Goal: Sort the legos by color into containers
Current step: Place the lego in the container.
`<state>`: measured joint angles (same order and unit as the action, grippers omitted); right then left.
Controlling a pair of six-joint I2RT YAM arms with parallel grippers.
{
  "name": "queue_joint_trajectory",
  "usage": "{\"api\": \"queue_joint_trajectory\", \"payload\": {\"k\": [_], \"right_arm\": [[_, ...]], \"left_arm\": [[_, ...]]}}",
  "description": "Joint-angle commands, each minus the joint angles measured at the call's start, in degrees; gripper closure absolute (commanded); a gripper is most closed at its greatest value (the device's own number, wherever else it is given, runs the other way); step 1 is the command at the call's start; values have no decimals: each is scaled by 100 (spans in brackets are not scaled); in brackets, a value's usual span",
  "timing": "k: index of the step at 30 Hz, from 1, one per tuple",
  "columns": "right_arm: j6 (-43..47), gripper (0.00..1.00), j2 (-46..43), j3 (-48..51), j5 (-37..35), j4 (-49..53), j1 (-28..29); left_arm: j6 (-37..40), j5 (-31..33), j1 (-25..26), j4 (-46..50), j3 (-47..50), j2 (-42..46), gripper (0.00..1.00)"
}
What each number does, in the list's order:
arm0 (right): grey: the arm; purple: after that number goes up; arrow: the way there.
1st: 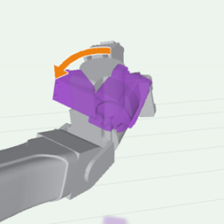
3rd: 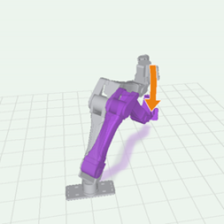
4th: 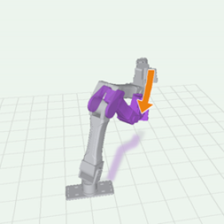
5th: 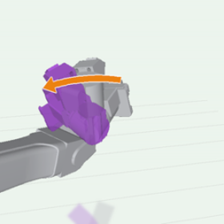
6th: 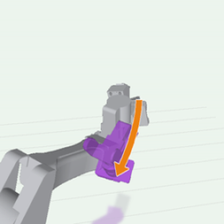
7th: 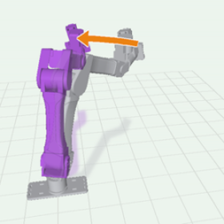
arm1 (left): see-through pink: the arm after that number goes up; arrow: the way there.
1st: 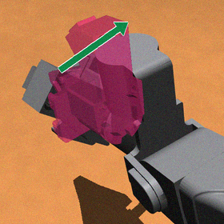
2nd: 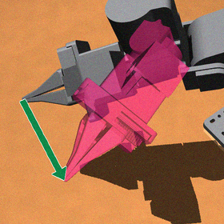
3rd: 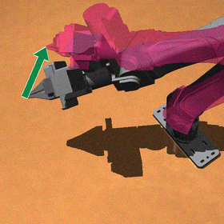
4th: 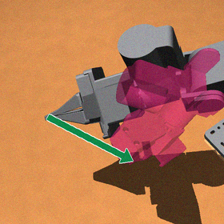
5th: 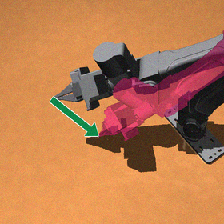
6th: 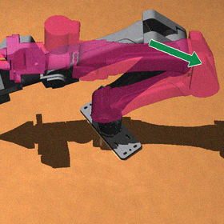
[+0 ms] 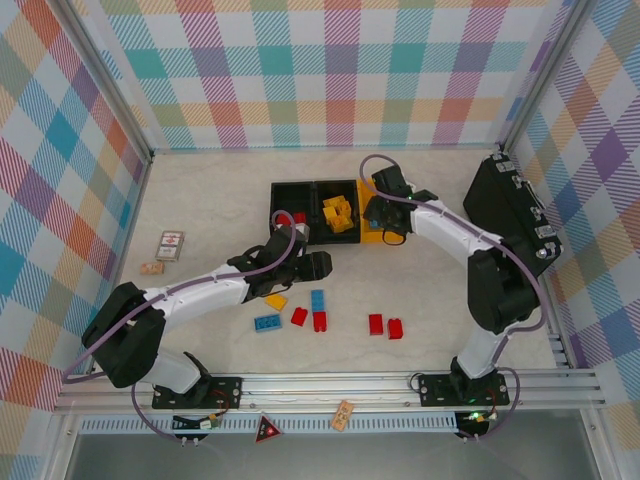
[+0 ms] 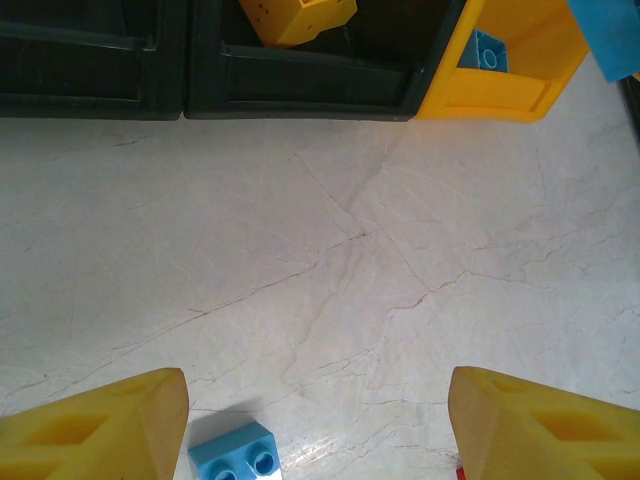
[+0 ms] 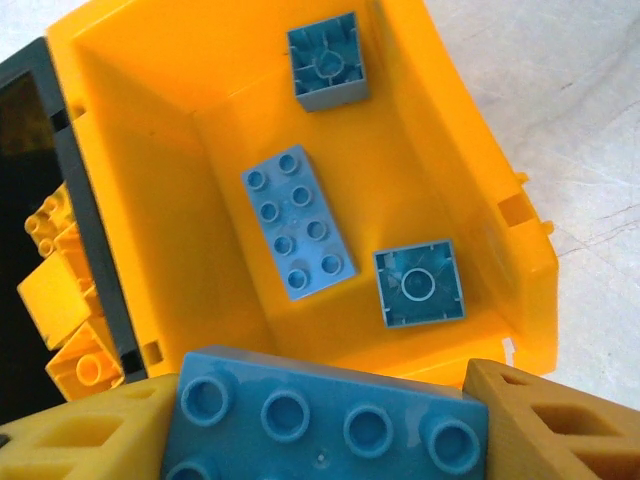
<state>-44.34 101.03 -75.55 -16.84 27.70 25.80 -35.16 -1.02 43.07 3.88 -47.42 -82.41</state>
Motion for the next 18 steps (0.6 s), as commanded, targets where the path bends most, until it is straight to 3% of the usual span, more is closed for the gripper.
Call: {"api": "queue_joint_trajectory", "payload": {"k": [1,11,18], "right_arm": [[-692,42,213,-337,-249,325,-44],[-1392,40,816,-1152,-969,1044,-54],[-1515,28,1053,-1488,-1071,1292,-56]], "left_arm": [[10,-82,75,-154,57,95,31],[9,4,70,-184,268,277,31],[11,14,74,-200,342,329,31]]}}
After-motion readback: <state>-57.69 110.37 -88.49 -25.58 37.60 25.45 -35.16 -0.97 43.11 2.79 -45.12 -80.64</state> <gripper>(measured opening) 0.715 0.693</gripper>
